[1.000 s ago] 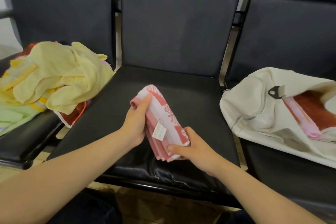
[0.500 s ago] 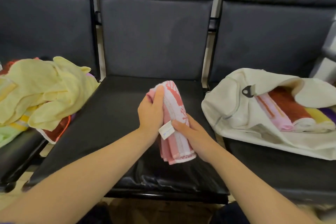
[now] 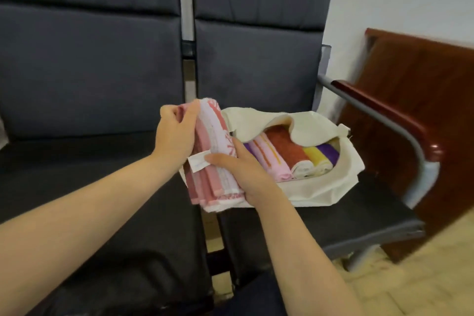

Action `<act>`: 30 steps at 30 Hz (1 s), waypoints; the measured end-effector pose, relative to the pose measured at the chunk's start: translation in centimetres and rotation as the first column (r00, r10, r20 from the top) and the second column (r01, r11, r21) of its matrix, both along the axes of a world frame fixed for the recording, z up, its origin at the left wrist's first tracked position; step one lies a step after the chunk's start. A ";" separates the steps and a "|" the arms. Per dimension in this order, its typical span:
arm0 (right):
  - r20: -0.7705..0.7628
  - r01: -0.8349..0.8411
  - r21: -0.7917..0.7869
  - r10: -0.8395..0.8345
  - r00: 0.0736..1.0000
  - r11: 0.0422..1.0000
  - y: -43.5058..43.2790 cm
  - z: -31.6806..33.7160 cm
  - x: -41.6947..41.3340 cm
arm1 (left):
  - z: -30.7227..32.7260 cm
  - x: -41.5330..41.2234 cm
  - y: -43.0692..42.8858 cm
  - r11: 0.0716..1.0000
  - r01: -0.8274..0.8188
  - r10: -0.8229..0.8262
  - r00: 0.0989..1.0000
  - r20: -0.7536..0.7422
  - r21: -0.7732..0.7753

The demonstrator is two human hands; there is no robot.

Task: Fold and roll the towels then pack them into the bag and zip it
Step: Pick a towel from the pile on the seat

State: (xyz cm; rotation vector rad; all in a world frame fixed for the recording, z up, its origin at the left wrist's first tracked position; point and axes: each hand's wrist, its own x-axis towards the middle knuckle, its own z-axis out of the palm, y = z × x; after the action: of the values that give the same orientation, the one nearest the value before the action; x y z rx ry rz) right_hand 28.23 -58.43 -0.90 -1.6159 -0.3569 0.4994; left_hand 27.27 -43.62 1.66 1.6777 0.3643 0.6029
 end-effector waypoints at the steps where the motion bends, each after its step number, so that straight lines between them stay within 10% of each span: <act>1: -0.006 0.025 0.016 -0.024 1.000 1.000 -1.3 0.2 1.0 | 0.3 0.9 -0.8 0.998 -0.033 0.032 0.999 0.027 0.050; 6: -0.091 0.099 0.143 -0.086 0.992 0.985 -7.2 0.4 6.1 | 0.2 5.4 -3.9 0.891 0.023 -0.041 0.999 0.029 0.454; 11: -0.225 0.115 0.242 -0.059 0.972 0.964 -11.4 -0.7 10.5 | -0.7 7.3 -6.6 0.472 0.349 -0.023 0.923 -0.384 0.810; 21: -0.310 -0.380 -0.011 0.359 0.880 0.925 -14.7 -1.5 11.5 | -1.0 9.6 -6.9 -0.103 0.402 0.229 0.900 -0.371 0.910; 30: -0.146 -0.156 -0.407 0.105 0.984 0.900 -9.5 -0.1 14.0 | 1.1 9.5 -5.1 -0.411 0.619 0.085 0.757 -0.648 0.670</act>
State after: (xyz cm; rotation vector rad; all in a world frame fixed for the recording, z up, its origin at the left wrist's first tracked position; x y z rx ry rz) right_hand 42.26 -67.94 -1.01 -1.9717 -0.2799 0.8159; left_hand 36.75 -48.70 2.80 3.5449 -0.7090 -0.2645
